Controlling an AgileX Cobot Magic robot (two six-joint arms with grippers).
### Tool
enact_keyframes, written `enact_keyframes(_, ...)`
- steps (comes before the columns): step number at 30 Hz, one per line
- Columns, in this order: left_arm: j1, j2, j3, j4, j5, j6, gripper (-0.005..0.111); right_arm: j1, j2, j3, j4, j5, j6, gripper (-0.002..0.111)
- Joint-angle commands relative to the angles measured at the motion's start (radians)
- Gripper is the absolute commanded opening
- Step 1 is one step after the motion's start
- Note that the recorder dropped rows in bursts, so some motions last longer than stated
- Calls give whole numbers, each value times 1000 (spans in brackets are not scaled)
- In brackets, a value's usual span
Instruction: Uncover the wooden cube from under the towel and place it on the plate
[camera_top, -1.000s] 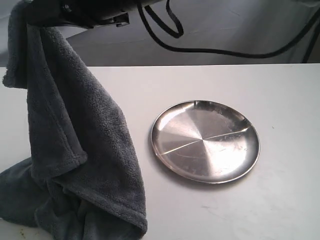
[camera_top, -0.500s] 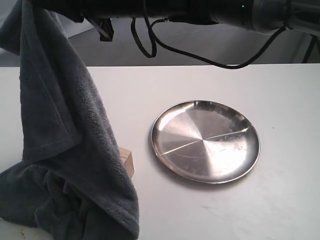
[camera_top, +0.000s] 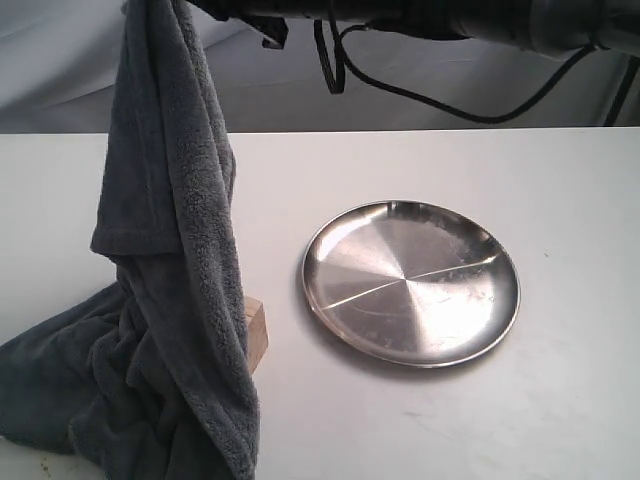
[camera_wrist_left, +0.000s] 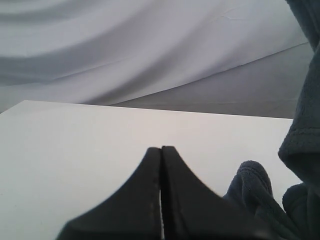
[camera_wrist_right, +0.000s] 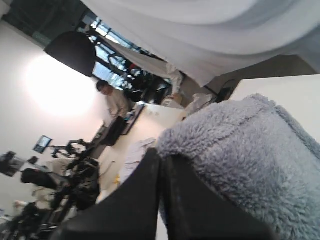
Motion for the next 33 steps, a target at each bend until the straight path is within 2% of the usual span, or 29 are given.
enact_keyframes(1, 1, -3, 4, 1, -3, -3, 0, -1, 57, -8, -84, -70, -9, 1)
enact_keyframes(3, 1, -3, 4, 1, -3, -3, 0, -1, 80, -8, -100, -70, -9, 9)
enact_keyframes(10, 1, -3, 4, 1, -3, -3, 0, -1, 105, -8, -279, -87, -9, 60)
enact_keyframes(13, 1, -3, 4, 1, -3, -3, 0, -1, 103, -8, -279, -128, -9, 74)
enact_keyframes(17, 1, -3, 4, 1, -3, -3, 0, -3, 79, -8, -315, -121, -11, 77)
enact_keyframes(22, 1, -3, 4, 1, -3, -3, 0, -3, 66, -8, -514, -57, -7, 78)
enact_keyframes(27, 1, -3, 4, 1, -3, -3, 0, -1, 66, -8, -732, -33, 124, 90)
enact_keyframes(33, 1, -3, 4, 1, -3, -3, 0, -1, 64, -8, -748, -26, 173, 93)
